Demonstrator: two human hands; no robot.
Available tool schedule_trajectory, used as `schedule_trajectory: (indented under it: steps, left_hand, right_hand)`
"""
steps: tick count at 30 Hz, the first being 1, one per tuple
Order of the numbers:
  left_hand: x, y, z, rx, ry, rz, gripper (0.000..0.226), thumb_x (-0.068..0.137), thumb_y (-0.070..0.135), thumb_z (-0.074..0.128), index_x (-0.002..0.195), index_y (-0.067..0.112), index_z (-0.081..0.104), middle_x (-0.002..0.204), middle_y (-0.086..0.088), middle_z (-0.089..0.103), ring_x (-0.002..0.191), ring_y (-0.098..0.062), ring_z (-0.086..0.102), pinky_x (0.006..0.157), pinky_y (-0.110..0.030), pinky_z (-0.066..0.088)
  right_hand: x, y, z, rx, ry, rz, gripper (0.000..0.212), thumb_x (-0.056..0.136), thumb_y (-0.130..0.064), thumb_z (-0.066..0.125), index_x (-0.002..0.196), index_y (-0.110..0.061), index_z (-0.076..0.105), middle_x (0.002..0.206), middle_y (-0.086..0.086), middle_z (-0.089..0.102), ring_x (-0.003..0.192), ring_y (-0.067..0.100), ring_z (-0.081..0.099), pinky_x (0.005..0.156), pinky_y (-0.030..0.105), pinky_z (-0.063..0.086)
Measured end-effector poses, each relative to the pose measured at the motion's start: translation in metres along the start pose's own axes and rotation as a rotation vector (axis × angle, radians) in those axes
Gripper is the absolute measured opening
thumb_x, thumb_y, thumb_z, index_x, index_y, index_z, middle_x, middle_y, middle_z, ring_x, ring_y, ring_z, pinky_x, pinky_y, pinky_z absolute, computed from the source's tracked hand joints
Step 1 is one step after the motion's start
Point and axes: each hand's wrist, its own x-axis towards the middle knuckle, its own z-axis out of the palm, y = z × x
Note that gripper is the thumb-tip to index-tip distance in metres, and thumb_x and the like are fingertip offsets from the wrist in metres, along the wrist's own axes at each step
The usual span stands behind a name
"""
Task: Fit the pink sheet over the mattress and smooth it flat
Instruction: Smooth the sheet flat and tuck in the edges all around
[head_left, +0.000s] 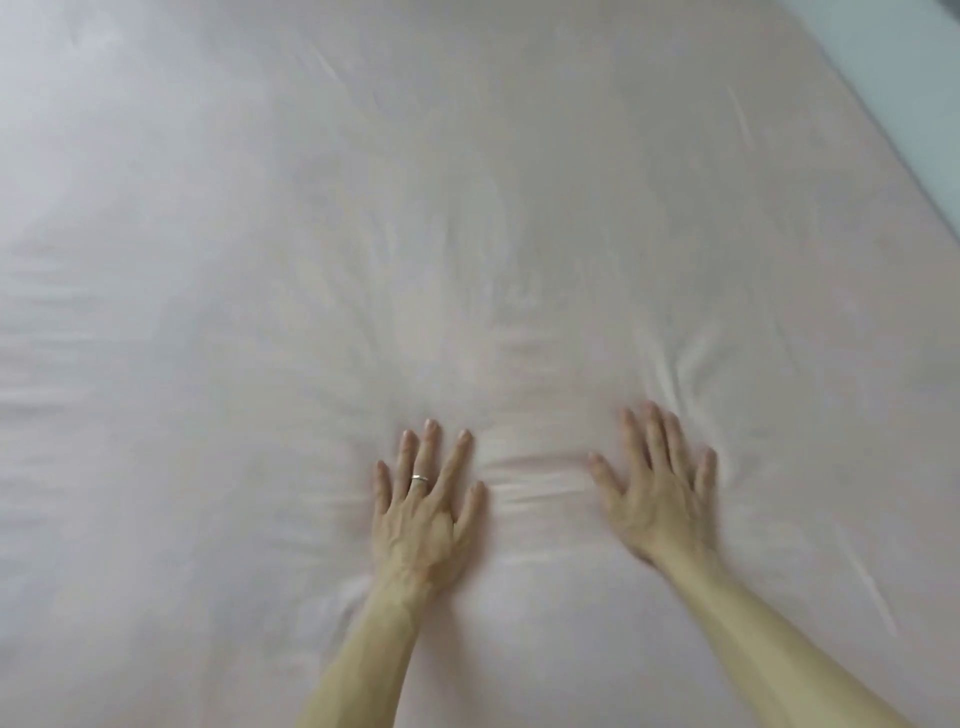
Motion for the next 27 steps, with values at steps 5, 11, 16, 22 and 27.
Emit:
schedule_trajectory:
  steps: [5, 11, 16, 22, 27]
  left_hand:
    - [0.0, 0.002, -0.009, -0.012, -0.06, -0.034, 0.061, 0.093, 0.066, 0.013, 0.15, 0.054, -0.007, 0.162, 0.015, -0.016, 0.148, -0.012, -0.022, 0.12, -0.046, -0.011]
    - [-0.009, 0.01, -0.01, -0.028, -0.106, -0.099, 0.066, 0.09, 0.071, 0.004, 0.15, 0.05, -0.012, 0.161, 0.015, -0.019, 0.148, -0.013, -0.024, 0.117, -0.055, -0.016]
    - [-0.043, 0.022, -0.01, -0.015, -0.123, -0.161, 0.07, 0.083, 0.071, -0.005, 0.147, 0.048, -0.021, 0.161, 0.014, -0.022, 0.148, -0.017, -0.024, 0.111, -0.066, -0.012]
    - [-0.061, 0.078, -0.016, 0.021, -0.185, 0.04, 0.067, 0.09, 0.072, 0.013, 0.152, 0.05, 0.002, 0.165, 0.01, 0.0, 0.15, -0.018, -0.004, 0.107, -0.072, -0.001]
    - [-0.062, 0.148, 0.0, 0.056, -0.194, 0.173, 0.072, 0.079, 0.074, 0.0, 0.147, 0.05, -0.008, 0.158, 0.013, -0.02, 0.147, -0.017, -0.02, 0.111, -0.069, -0.005]
  right_hand:
    - [-0.052, 0.118, -0.028, 0.08, -0.163, 0.601, 0.09, 0.077, -0.083, 0.004, 0.156, -0.039, 0.011, 0.166, -0.002, 0.003, 0.152, 0.026, 0.0, 0.112, 0.071, 0.008]
    - [-0.113, 0.152, -0.042, 0.329, -0.204, 1.061, 0.113, 0.062, -0.1, 0.012, 0.156, -0.038, -0.002, 0.164, 0.004, -0.019, 0.149, 0.03, -0.019, 0.11, 0.071, -0.005]
    - [-0.149, 0.13, -0.043, 0.661, -0.172, 1.423, 0.122, 0.072, -0.09, 0.039, 0.157, -0.016, -0.008, 0.16, 0.027, -0.015, 0.149, 0.041, -0.008, 0.118, 0.057, -0.002]
    - [-0.156, 0.101, -0.071, 0.43, -0.282, 0.889, 0.089, 0.092, -0.064, 0.038, 0.158, -0.021, -0.004, 0.163, 0.009, -0.02, 0.15, 0.031, -0.013, 0.117, 0.06, 0.004]
    - [-0.124, 0.098, -0.092, 0.329, -0.161, 0.15, 0.066, 0.1, -0.051, 0.032, 0.157, -0.032, 0.007, 0.165, -0.004, -0.009, 0.151, 0.017, -0.015, 0.121, 0.048, 0.003]
